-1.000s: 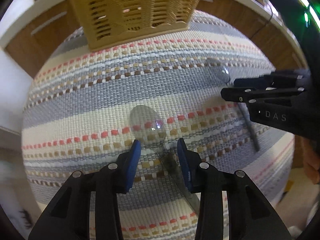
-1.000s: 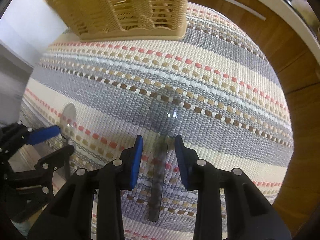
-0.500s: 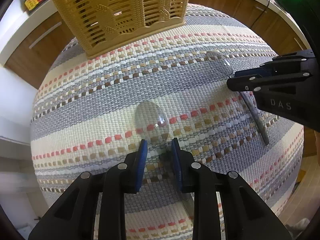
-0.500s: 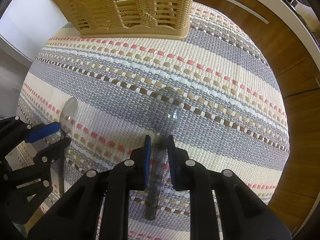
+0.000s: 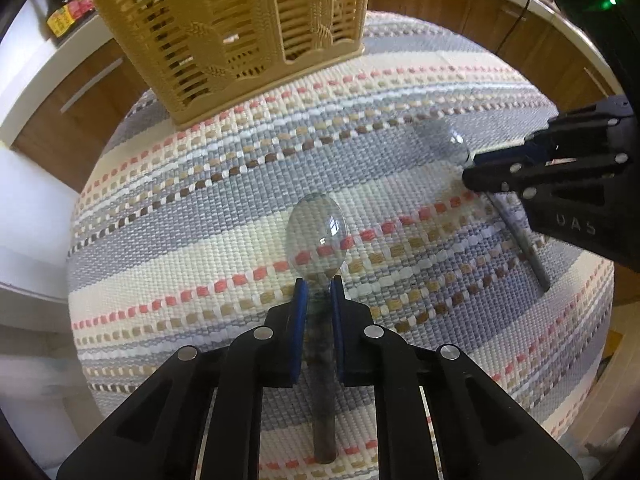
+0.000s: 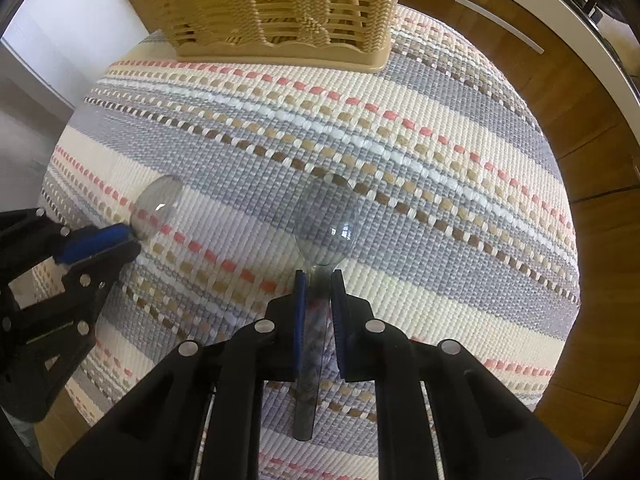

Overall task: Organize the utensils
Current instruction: 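Grasp a metal spoon handle with the left tool while the right tool grasps another spoon, then lift the spoons with both tools and carry them over the basket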

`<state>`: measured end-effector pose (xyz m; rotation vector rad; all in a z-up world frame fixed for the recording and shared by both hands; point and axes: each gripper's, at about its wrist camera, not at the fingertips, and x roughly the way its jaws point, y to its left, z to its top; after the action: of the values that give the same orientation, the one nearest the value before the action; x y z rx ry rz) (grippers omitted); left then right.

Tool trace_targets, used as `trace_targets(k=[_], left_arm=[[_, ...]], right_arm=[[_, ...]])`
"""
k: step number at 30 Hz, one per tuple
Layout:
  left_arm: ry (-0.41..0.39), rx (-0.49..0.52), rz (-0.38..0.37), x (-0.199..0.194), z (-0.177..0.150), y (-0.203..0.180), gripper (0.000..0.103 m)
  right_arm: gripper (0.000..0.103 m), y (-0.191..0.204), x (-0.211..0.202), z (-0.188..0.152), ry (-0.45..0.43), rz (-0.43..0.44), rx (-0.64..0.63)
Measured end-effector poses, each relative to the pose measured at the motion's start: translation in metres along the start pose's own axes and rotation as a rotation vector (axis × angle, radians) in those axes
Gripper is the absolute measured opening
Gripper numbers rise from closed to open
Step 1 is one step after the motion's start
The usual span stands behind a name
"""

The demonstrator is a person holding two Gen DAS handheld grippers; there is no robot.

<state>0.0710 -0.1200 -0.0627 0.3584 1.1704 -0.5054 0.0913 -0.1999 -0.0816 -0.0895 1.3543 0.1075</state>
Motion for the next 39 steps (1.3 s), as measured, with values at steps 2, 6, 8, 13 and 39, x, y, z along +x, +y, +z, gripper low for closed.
trace_targets(k=[2, 6, 8, 13, 39], left_arm=[[-0.025, -0.013, -0.010, -0.007, -0.005, 0.003, 0.010], [-0.091, -0.028, -0.026, -0.025, -0.011, 0.012, 0.010], [-0.128, -0.028, -0.034, -0.036, -0.012, 0.014, 0.010], [-0.240, -0.034, -0.051, -0.074, -0.014, 0.021, 0.010], [-0.998, -0.153, -0.014, -0.224, 0.070, 0.072, 0.010]], right_arm=[[0.010, -0.002, -0.003, -0.004, -0.004, 0.018, 0.004], [0.010, -0.007, -0.010, -0.015, -0.022, 0.048, 0.009], [0.010, -0.011, -0.018, -0.018, -0.041, 0.074, 0.016], [0.010, -0.023, -0.046, -0.023, -0.116, 0.140, 0.010], [0.010, -0.038, -0.239, 0.046, -0.914, 0.152, -0.020]])
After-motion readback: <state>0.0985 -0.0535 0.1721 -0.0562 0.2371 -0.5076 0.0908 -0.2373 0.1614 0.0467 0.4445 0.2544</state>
